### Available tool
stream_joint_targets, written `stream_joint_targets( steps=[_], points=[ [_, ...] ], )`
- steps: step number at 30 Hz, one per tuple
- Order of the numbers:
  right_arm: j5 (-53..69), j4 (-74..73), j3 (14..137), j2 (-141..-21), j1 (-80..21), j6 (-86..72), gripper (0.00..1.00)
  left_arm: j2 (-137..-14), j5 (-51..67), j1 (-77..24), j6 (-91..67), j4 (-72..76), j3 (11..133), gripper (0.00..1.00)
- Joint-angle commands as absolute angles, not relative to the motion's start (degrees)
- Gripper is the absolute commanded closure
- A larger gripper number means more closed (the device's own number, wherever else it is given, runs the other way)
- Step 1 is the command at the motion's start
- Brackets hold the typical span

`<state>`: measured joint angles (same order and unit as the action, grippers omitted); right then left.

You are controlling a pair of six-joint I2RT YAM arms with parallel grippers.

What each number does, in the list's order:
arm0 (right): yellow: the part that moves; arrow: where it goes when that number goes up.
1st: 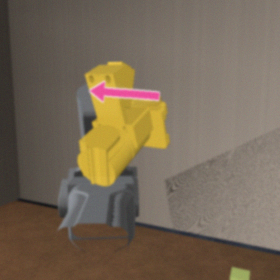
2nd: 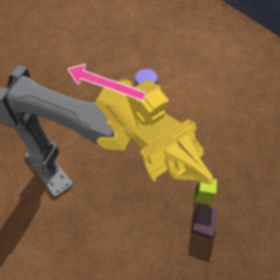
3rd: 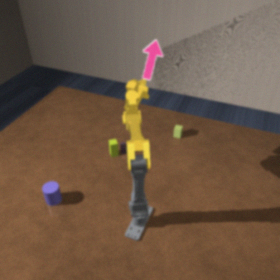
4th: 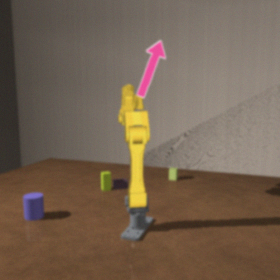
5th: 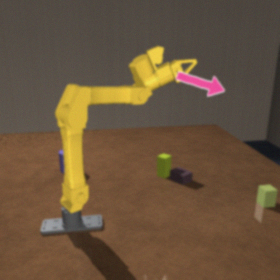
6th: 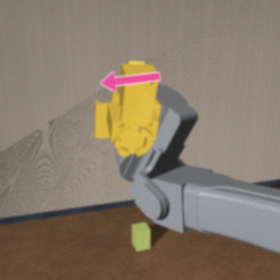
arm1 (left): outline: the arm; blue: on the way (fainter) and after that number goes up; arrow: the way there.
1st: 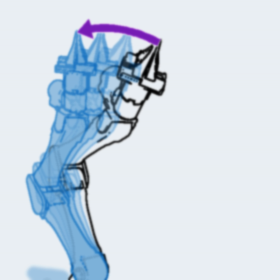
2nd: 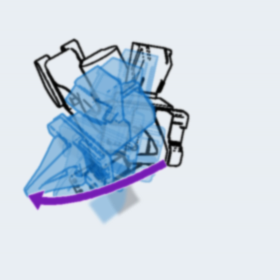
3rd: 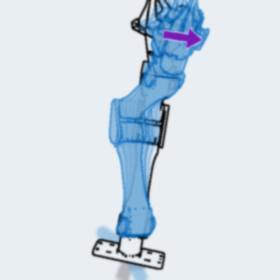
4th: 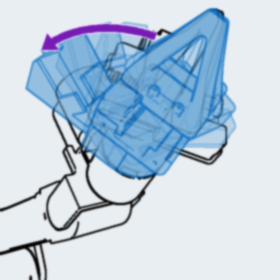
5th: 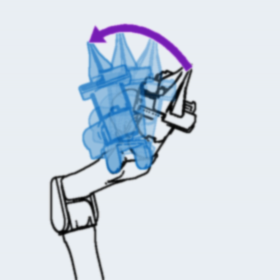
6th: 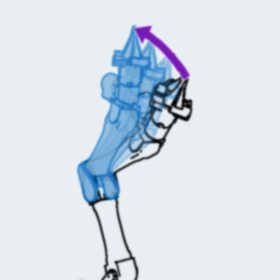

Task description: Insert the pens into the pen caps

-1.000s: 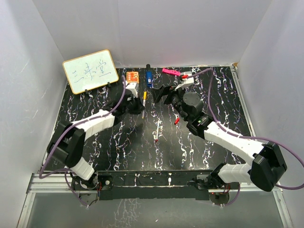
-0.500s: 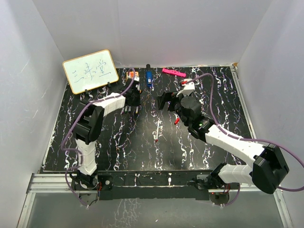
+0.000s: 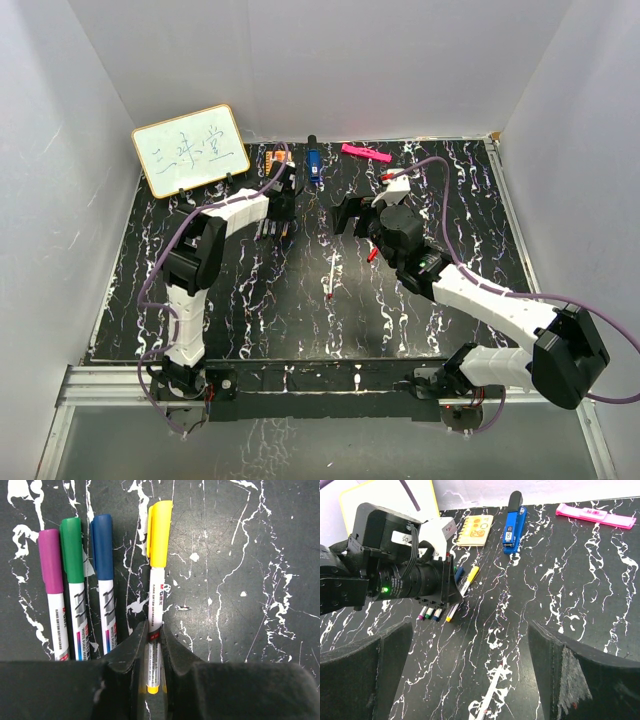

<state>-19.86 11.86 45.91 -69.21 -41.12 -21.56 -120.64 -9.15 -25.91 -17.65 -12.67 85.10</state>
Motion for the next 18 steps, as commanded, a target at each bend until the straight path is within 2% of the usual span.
stream_joint_targets(
  steps=[1,8,18],
  points=[
    [-20.7,14.0,45.9,-69.2,-41.1,-22.0,0.02,-121.0,-11.5,-25.6,-17.3,-16.5,87.4,0.89],
    [-21.7,14.0,45.6,-69.8,-41.1,-22.1,0.02,-119.9,-12.4,-25.6,-17.6,-16.8,88.0,0.86],
    [-24.5,14.3,44.7,-69.9,-41.1,-23.3,0.02,-118.5,-11.0,-25.6,-17.5,-16.2,88.8,0.69]
  ],
)
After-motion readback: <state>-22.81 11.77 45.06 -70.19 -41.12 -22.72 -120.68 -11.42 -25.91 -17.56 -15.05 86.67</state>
